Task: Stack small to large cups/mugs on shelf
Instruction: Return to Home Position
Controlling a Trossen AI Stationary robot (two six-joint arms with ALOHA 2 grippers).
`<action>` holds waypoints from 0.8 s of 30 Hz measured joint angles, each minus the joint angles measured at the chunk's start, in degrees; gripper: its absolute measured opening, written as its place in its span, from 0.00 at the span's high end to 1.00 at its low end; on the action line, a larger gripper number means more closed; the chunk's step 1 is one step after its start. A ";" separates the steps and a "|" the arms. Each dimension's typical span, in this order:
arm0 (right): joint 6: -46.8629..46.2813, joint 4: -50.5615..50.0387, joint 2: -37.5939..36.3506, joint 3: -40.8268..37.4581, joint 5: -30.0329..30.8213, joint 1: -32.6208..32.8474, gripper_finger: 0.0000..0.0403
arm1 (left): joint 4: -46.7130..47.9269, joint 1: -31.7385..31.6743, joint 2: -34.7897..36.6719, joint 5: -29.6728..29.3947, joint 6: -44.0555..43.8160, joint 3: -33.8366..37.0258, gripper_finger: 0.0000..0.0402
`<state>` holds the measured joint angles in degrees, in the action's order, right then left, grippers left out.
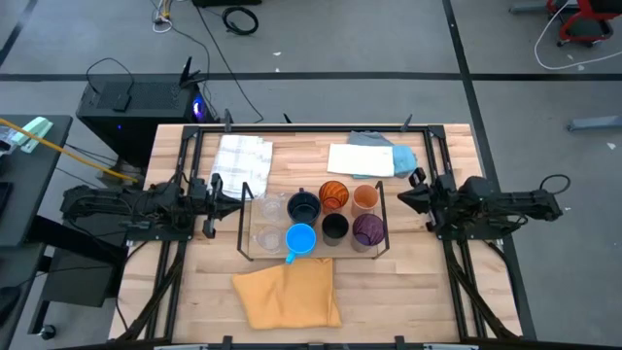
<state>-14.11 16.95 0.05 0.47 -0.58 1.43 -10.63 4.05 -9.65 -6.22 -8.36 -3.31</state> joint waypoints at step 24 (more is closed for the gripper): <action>7.23 -15.61 0.00 -0.02 0.81 -0.65 0.99 | 0.00 -0.02 0.00 0.00 0.00 0.00 0.92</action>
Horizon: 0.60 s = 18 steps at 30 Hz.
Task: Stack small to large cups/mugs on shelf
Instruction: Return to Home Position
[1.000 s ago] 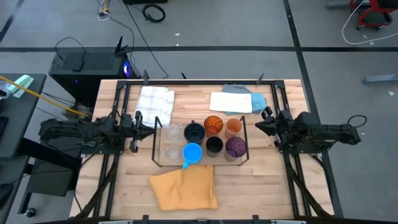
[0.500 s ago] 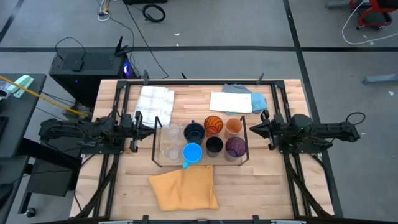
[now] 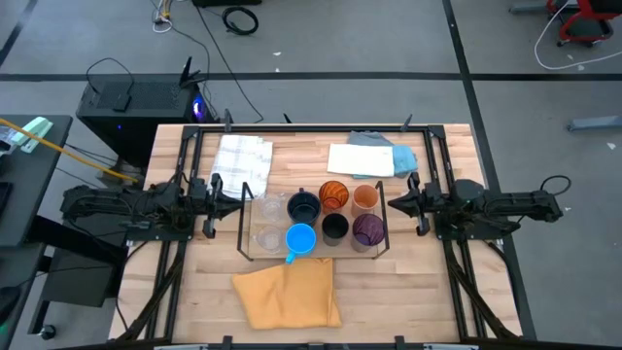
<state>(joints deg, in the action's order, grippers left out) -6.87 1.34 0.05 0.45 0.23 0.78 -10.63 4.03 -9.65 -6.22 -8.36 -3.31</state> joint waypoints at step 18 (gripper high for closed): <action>0.02 0.00 0.00 0.00 0.81 0.00 0.96 | 0.01 0.02 0.00 0.01 0.01 0.00 0.93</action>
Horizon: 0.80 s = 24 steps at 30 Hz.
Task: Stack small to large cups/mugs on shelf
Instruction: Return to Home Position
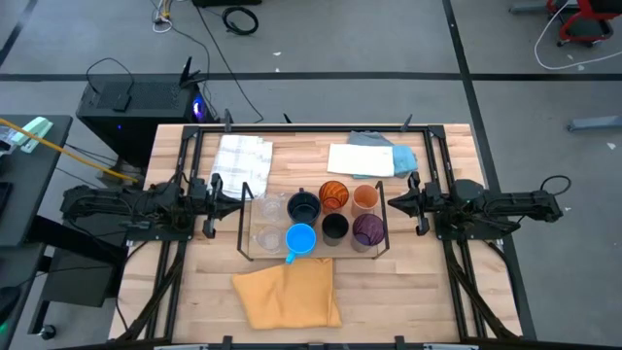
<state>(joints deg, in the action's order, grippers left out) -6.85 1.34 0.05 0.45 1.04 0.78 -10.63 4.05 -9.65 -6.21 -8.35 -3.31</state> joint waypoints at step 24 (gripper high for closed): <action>-0.04 0.00 0.00 0.00 0.00 0.00 0.94 | 0.01 -0.02 0.00 0.01 0.01 0.00 0.93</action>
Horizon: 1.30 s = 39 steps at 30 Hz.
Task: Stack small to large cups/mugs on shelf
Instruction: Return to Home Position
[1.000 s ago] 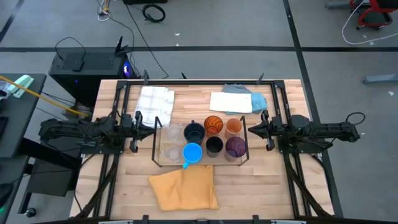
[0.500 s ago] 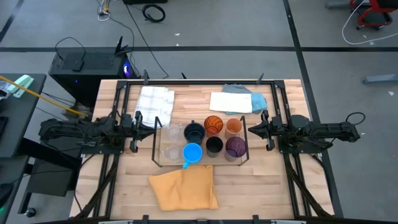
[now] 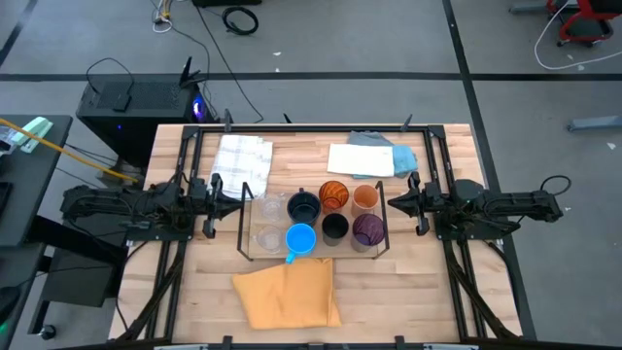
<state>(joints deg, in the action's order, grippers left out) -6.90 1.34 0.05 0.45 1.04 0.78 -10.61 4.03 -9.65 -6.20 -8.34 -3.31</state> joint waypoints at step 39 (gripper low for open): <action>-0.01 0.00 0.02 0.00 0.00 0.00 0.95 | -0.01 0.02 0.00 -0.01 0.00 0.00 0.91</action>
<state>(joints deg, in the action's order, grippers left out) -6.91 1.34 0.08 0.45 1.04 0.78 -10.62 4.05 -9.65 -6.21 -8.34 -3.31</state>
